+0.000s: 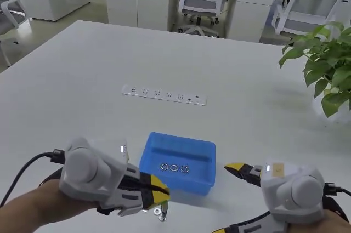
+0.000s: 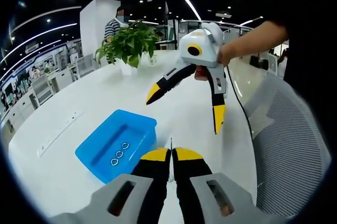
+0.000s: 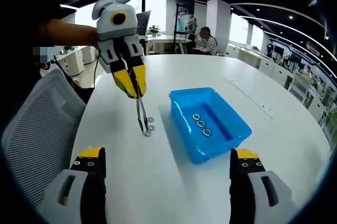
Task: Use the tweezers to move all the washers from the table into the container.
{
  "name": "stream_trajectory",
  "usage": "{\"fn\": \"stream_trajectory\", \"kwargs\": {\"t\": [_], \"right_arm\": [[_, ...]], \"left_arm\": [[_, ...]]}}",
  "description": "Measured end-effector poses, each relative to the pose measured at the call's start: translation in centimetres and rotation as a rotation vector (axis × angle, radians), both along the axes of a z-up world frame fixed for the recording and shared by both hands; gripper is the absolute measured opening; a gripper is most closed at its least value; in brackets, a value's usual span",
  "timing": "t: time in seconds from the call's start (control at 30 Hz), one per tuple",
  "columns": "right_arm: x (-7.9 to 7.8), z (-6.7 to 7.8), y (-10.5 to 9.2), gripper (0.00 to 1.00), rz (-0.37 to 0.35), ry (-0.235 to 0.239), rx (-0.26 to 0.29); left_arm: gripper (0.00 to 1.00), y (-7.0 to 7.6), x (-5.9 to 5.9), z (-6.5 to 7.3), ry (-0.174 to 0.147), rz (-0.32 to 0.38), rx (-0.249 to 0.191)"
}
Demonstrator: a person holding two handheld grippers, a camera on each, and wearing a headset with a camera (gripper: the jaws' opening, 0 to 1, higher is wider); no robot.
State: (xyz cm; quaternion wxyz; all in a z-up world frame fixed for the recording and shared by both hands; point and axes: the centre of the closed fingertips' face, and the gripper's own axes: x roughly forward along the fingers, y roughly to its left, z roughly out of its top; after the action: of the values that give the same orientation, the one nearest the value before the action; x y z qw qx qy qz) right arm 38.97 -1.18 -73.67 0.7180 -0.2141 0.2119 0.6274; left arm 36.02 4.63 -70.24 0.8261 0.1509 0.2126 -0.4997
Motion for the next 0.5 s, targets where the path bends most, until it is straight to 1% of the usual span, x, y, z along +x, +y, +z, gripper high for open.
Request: {"fn": "stream_trajectory", "kwargs": {"t": [0.17,0.33,0.4,0.5], "right_arm": [[-0.1,-0.1,0.1,0.99,0.007,0.002,-0.004],[-0.4,-0.2,0.5,0.98,0.021,0.001,-0.004],[-0.5,-0.2,0.8,0.97,0.033,0.001,-0.004],[-0.8,-0.1,1.4,0.92,0.081,-0.020,-0.005]], "left_arm": [[0.06,0.3,0.2,-0.4,0.002,0.002,0.004],[0.06,0.4,0.2,-0.5,-0.002,0.006,-0.006],[0.06,0.5,0.1,-0.5,-0.001,0.006,-0.009],[0.06,0.4,0.0,-0.5,0.000,0.002,-0.011]]}}
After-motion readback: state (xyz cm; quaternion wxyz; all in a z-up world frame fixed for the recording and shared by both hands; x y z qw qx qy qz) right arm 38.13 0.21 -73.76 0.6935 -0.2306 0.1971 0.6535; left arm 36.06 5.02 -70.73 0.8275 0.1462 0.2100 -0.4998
